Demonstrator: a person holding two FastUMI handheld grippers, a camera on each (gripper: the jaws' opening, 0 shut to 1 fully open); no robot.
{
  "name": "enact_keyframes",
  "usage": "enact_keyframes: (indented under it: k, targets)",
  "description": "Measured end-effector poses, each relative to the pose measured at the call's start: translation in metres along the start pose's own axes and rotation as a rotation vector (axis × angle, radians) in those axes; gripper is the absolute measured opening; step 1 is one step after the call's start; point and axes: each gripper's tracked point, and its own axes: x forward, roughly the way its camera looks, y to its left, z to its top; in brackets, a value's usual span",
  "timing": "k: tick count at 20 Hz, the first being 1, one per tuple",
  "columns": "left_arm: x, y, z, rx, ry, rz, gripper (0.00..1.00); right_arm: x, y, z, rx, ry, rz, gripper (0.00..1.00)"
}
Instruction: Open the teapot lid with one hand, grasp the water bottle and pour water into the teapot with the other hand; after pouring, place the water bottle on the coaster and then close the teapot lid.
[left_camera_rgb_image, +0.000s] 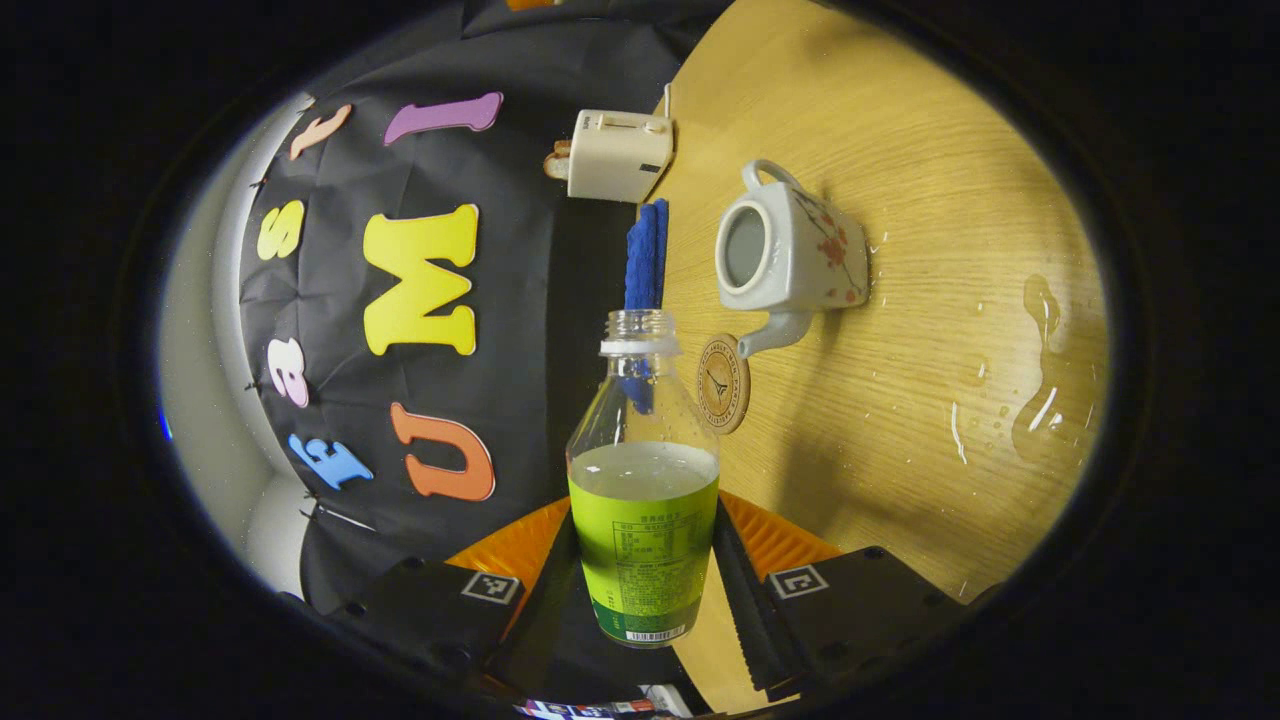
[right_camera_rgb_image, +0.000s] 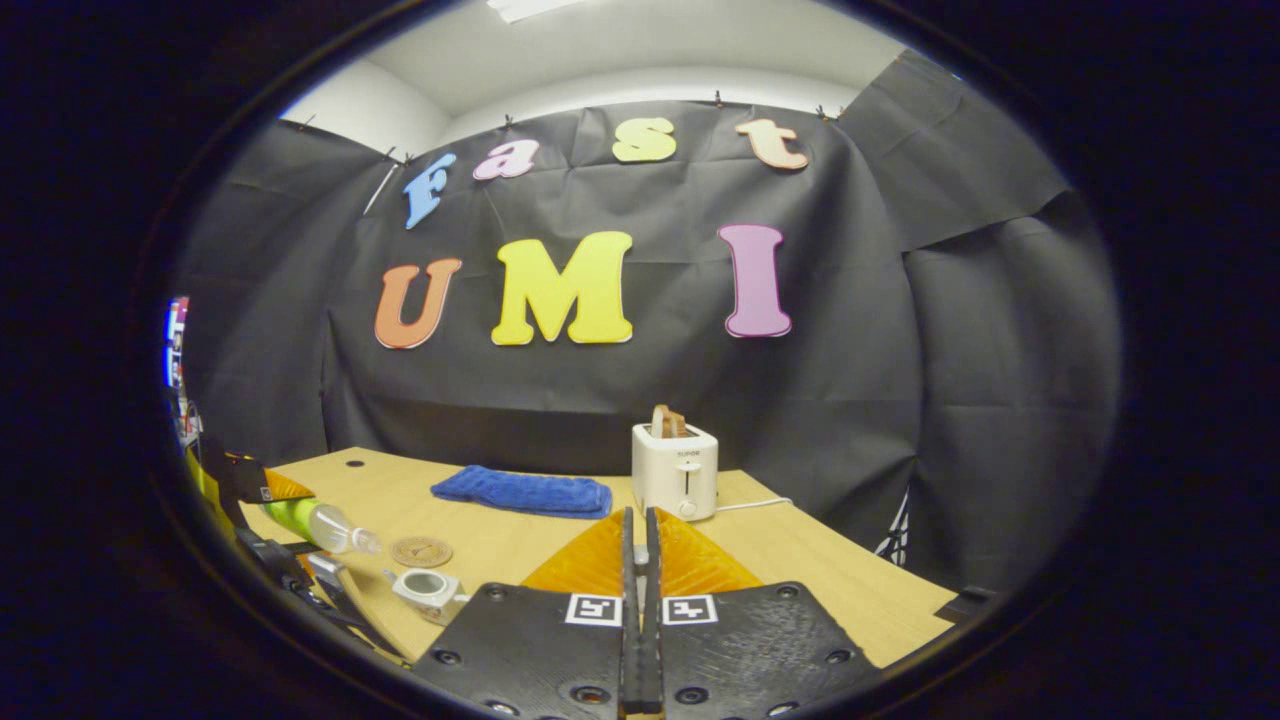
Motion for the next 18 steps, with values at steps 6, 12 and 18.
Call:
enact_keyframes:
  k: [6, 12, 18]
  targets:
    - [-0.002, 0.017, 0.012, 0.174, 0.019, 0.055, 0.75, -0.002, 0.002, 0.001, 0.018, 0.001, 0.026, 0.0]
    - [0.0, 0.029, 0.026, 0.378, 0.032, 0.095, 0.75, -0.007, -0.009, 0.018, -0.01, -0.051, -0.01, 0.0]
    - [-0.001, 0.032, 0.03, 0.467, 0.051, 0.085, 0.75, -0.011, -0.011, 0.026, -0.031, -0.08, -0.011, 0.0]
